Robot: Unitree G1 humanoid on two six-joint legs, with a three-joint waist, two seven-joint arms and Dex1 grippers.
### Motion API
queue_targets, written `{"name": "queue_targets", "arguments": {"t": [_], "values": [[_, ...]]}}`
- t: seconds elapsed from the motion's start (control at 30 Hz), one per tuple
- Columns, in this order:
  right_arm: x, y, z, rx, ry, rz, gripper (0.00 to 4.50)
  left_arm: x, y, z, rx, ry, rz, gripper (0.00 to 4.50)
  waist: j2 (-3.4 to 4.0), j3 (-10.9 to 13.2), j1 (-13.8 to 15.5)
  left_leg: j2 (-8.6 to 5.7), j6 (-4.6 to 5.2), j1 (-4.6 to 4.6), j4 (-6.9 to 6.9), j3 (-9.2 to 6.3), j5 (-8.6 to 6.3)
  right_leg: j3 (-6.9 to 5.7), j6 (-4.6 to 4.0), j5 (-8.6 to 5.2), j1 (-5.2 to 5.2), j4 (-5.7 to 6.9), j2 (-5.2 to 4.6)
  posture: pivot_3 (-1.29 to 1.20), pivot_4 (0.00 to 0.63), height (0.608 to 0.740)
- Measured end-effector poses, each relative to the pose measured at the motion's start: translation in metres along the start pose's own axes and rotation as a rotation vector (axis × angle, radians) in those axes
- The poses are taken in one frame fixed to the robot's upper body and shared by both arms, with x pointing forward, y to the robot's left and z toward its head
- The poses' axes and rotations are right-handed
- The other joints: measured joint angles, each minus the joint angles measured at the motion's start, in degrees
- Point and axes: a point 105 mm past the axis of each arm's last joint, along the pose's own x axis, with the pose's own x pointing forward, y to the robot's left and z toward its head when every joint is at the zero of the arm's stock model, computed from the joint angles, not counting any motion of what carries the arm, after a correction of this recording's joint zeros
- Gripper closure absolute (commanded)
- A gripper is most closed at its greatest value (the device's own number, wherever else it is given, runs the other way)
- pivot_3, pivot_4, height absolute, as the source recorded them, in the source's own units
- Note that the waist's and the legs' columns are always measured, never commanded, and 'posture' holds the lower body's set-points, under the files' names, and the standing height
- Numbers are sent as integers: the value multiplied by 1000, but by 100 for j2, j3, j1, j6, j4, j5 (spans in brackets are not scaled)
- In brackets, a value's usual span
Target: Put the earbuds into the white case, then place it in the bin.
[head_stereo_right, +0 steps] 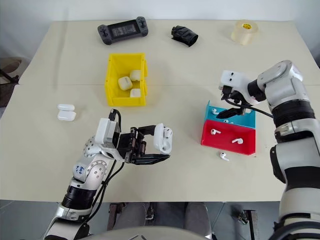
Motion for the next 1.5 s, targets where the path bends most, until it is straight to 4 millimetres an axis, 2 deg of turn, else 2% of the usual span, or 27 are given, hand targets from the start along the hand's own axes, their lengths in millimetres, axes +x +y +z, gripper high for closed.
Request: {"name": "queue_targets", "arguments": {"t": [0.3, 0.4, 0.57, 0.97, 1.07, 1.17, 1.2, 1.5], "values": [[10, -4, 5, -61, 13, -23, 24, 0, -1, 0, 0, 0, -6, 1709, 0, 0, -2, 7, -7, 0, 2, -2, 4, 1, 0, 0, -3, 9, 0, 0, 150, 740], [12, -3, 9, -79, 8, -20, 633, 0, -1, 0, 0, 2, -8, 1709, 0, 0, -5, 7, -8, 0, 3, -1, 5, 2, 0, 0, -4, 14, 0, 0, 150, 740], [14, -2, 10, -95, 11, -9, 2219, -1, -1, 0, -1, 4, -7, 1709, 1, 0, -1, 7, -9, 0, 6, -2, 5, 3, 0, 0, -7, 24, -1, 0, 150, 740], [13, -3, 9, -98, 21, -8, 2219, -2, 0, -1, 0, 7, -6, 1709, 1, 0, -3, 7, -10, 0, 7, -1, 6, 4, -1, 0, -10, 31, -1, 0, 150, 740], [14, -2, 9, -99, 20, 0, 2826, -2, 0, -1, 2, 6, -6, 1709, 1, 0, -5, 7, -10, 0, 7, -2, 6, 4, -1, 0, -10, 31, -1, 0, 150, 740], [15, 0, 10, -103, 18, 13, 3824, -2, 0, 0, 3, 6, -5, 1709, 1, 0, -7, 7, -10, 0, 7, -1, 6, 4, -1, 0, -10, 32, -1, 0, 150, 740], [15, 0, 10, -104, 18, 14, 3983, -2, 0, 0, 4, 6, -5, 1709, 1, -1, -6, 7, -10, 0, 8, -2, 6, 4, -1, 0, -10, 32, -1, 0, 150, 740], [11, -2, 15, -95, -41, -18, 3982, -3, 0, -1, 7, 9, -4, 1709, 1, 0, -2, 8, -10, 0, 8, -1, 6, 5, -1, -1, -13, 34, -1, 0, 150, 740]]}}
